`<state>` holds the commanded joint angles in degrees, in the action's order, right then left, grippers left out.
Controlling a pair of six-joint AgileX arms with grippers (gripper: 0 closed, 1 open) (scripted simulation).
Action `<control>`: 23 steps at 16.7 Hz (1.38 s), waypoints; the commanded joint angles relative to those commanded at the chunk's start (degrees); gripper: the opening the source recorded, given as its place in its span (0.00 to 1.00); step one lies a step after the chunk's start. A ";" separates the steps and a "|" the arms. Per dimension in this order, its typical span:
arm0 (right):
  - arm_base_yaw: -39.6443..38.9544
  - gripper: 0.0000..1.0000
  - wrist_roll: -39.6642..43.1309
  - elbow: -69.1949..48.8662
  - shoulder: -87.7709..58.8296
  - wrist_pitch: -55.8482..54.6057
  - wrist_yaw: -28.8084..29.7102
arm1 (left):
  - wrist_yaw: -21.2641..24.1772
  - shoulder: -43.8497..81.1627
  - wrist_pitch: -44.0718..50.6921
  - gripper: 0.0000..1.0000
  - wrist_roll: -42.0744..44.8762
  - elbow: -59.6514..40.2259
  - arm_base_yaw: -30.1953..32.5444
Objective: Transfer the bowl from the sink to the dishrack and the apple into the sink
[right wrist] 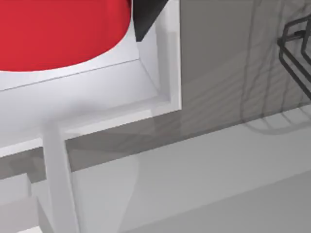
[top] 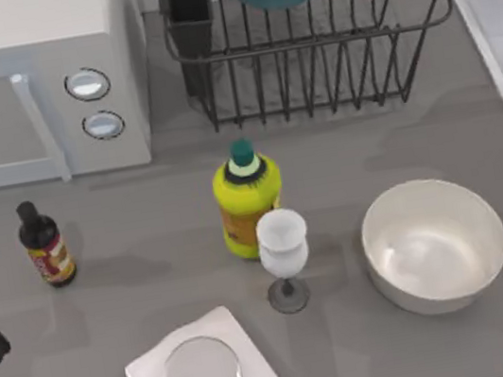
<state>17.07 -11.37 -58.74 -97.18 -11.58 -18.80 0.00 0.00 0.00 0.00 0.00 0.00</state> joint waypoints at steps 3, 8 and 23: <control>4.51 0.00 3.16 5.69 1.26 -12.38 -3.27 | 0.00 0.00 0.00 1.00 0.00 0.00 0.00; 10.84 0.00 7.98 17.51 7.31 -31.18 -7.75 | 0.00 0.00 0.00 1.00 0.00 0.00 0.00; 13.27 0.00 10.23 25.13 4.97 -46.77 -9.83 | 0.00 0.00 0.00 1.00 0.00 0.00 0.00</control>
<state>30.34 -1.15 -33.62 -92.21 -58.35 -28.63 0.00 0.00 0.00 0.00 0.00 0.00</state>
